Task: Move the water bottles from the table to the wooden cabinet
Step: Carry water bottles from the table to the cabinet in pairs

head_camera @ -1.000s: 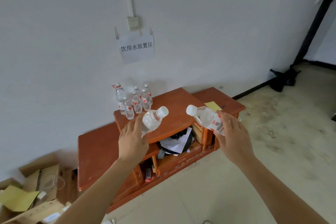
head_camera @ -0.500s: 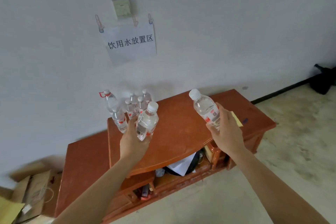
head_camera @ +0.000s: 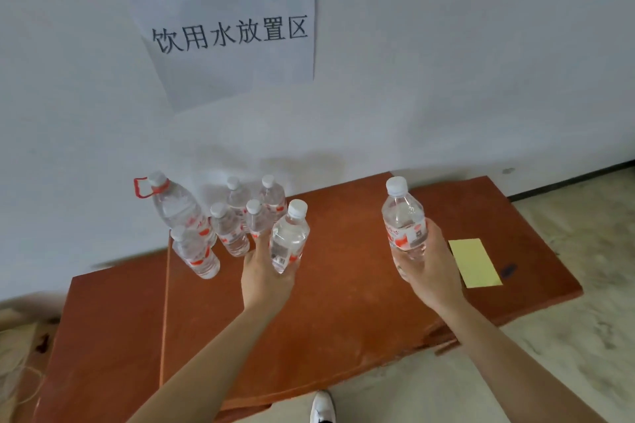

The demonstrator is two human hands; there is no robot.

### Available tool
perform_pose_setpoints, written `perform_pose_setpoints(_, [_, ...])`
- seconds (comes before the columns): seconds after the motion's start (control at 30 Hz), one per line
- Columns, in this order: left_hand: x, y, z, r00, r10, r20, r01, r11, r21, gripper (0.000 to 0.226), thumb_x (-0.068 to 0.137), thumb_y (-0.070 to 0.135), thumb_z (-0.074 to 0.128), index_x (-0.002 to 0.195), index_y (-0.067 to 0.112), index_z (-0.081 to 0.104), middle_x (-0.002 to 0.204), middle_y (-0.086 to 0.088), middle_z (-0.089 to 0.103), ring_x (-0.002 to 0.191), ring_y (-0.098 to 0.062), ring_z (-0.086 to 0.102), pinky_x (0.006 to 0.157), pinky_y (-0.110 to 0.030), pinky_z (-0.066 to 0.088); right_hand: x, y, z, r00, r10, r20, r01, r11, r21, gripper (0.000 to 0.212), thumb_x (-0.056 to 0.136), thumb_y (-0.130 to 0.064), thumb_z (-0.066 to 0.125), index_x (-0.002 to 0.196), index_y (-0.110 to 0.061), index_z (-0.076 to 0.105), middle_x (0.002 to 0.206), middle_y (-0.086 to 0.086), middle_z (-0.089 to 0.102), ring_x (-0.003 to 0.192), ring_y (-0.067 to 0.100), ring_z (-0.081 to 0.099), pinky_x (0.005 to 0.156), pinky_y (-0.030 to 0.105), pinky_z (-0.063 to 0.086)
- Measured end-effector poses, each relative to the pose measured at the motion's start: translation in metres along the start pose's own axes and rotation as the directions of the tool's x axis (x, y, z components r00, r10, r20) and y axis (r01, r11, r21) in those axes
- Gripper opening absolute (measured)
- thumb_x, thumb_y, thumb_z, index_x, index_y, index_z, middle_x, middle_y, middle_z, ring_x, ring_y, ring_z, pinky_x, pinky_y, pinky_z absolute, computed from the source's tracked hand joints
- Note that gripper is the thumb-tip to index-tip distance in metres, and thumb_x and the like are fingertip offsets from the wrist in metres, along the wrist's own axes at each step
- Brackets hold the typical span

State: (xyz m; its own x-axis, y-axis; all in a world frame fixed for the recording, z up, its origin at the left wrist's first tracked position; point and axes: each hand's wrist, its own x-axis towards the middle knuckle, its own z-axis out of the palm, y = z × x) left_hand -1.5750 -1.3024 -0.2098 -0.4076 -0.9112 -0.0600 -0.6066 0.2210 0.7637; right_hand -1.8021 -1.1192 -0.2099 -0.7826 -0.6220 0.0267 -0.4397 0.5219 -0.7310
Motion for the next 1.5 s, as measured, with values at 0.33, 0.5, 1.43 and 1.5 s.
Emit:
perform_pose_setpoints(0.33, [0.094, -0.064, 0.12, 0.965, -0.264, -0.012, 0.261, 0.959, -0.11, 0.073, 0.083, 0.022, 0.08, 0.141, 0.024, 0.036, 0.107, 0.004, 0.065, 0.094, -0.022, 0.066, 0.085, -0.052, 0.055, 0.115, 0.054, 0.133, 0.999, -0.005, 0.052, -0.007, 0.975, 0.224, 0.069, 0.085, -0.046, 0.075, 0.142, -0.027, 0.039, 0.13, -0.004, 0.063, 0.108, 0.013, 0.068, 0.086, 0.038, 0.061])
perform_pose_setpoints(0.5, [0.129, -0.074, 0.154, 0.964, -0.26, -0.049, 0.25, 0.957, -0.149, 0.072, 0.084, 0.011, 0.079, 0.139, 0.023, 0.035, 0.111, 0.011, 0.066, 0.09, -0.013, 0.071, 0.083, -0.045, 0.059, 0.168, 0.064, 0.196, 0.983, -0.068, 0.173, 0.002, 0.934, 0.358, 0.074, 0.086, -0.036, 0.08, 0.144, -0.031, 0.034, 0.135, -0.009, 0.059, 0.117, 0.008, 0.063, 0.096, 0.038, 0.058])
perform_pose_setpoints(1.43, [0.111, -0.031, 0.11, 0.999, 0.033, -0.021, -0.028, 0.98, 0.195, 0.065, 0.103, 0.047, 0.044, 0.156, 0.033, 0.01, 0.164, 0.001, 0.025, 0.145, -0.025, 0.038, 0.101, -0.052, 0.048, 0.174, 0.058, 0.159, 0.937, -0.252, 0.243, 0.308, 0.923, -0.229, 0.074, 0.102, -0.066, 0.031, 0.161, -0.025, 0.012, 0.17, 0.008, 0.007, 0.155, 0.027, 0.016, 0.122, 0.047, 0.024])
perform_pose_setpoints(1.5, [0.11, -0.007, 0.088, 0.983, 0.158, -0.097, -0.124, 0.949, 0.289, 0.052, 0.106, 0.046, 0.034, 0.154, 0.029, 0.022, 0.156, -0.004, 0.04, 0.134, -0.031, 0.051, 0.083, -0.052, 0.057, 0.175, 0.038, 0.13, 0.94, -0.28, 0.193, 0.328, 0.898, -0.295, 0.072, 0.103, -0.064, 0.03, 0.161, -0.025, 0.014, 0.17, 0.009, 0.007, 0.156, 0.028, 0.015, 0.122, 0.046, 0.019])
